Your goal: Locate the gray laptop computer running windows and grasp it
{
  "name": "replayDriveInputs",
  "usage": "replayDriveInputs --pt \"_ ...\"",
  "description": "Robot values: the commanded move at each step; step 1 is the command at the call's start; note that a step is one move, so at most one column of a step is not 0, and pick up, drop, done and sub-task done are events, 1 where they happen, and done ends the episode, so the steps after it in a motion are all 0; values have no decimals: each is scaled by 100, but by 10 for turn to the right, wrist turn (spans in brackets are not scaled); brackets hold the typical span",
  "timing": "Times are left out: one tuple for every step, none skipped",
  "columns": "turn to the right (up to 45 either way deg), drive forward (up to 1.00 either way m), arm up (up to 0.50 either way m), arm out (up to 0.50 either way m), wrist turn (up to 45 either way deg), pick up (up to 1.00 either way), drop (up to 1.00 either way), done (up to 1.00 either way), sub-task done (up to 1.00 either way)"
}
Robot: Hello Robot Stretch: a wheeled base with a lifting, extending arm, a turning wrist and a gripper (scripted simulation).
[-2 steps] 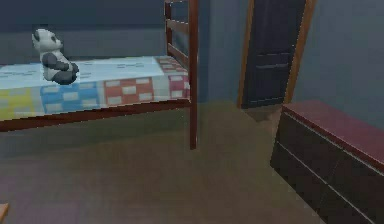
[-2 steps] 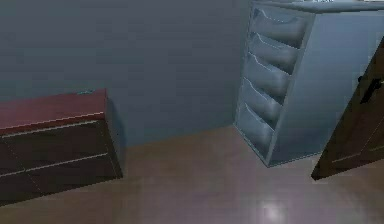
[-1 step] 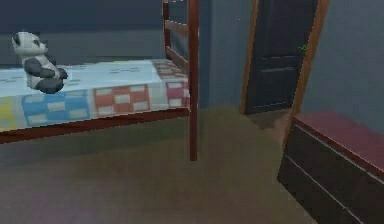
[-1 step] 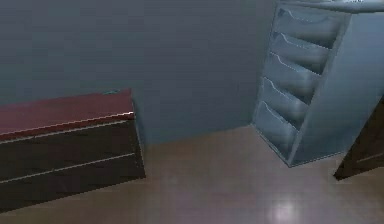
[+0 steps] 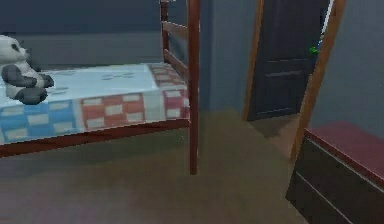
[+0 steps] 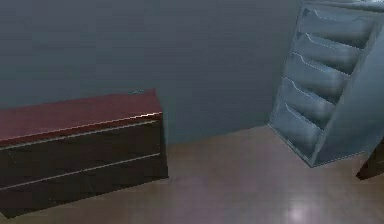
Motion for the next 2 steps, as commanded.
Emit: replayDriveInputs --pt "210 0 0 0 0 0 0 0 0" --pt "0 100 0 0 0 0 0 0 0"
